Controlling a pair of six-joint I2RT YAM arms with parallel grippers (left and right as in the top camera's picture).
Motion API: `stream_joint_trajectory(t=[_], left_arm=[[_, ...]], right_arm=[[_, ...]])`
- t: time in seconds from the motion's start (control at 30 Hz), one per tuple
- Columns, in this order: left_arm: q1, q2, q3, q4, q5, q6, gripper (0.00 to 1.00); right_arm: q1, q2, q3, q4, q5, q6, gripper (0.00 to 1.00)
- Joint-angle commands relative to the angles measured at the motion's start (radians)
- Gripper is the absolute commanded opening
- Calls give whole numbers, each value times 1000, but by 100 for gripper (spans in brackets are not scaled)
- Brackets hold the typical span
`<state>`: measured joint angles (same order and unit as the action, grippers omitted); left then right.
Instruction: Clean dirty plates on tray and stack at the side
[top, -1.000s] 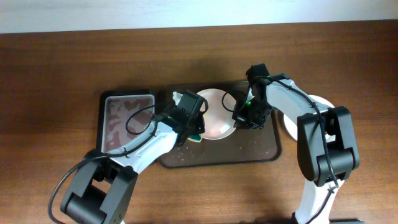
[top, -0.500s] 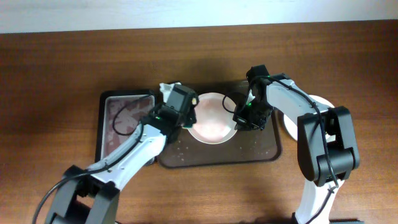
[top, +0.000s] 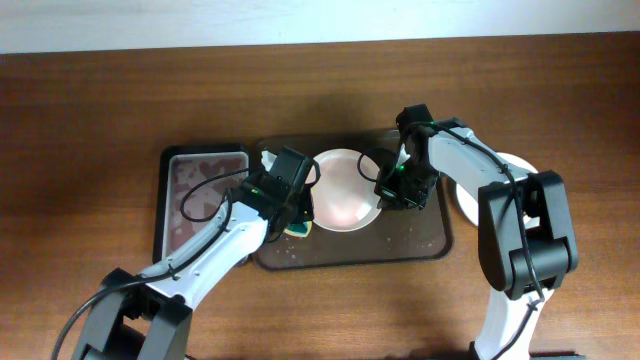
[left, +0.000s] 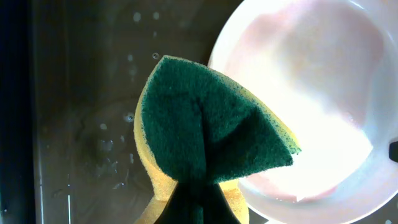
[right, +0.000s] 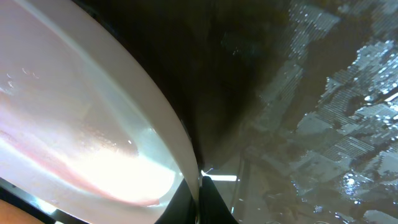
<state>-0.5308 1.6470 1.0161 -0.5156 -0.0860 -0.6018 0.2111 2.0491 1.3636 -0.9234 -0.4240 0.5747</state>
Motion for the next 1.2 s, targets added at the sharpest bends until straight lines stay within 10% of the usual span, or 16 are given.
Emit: stream_joint_trajectory(t=[0.0,0.7,1.17], left_arm=[[-2,-25,-5,-1,-18,-72,0],[-62,16,-138,259,-286,-329,0],[-79,31,-139,219,-84,-486,0]], right_arm=[[5,11,-2,-4,17,-2,4],[5,11,-2,-10,16,-2,4],[5,11,-2,-13,16,-9,4]])
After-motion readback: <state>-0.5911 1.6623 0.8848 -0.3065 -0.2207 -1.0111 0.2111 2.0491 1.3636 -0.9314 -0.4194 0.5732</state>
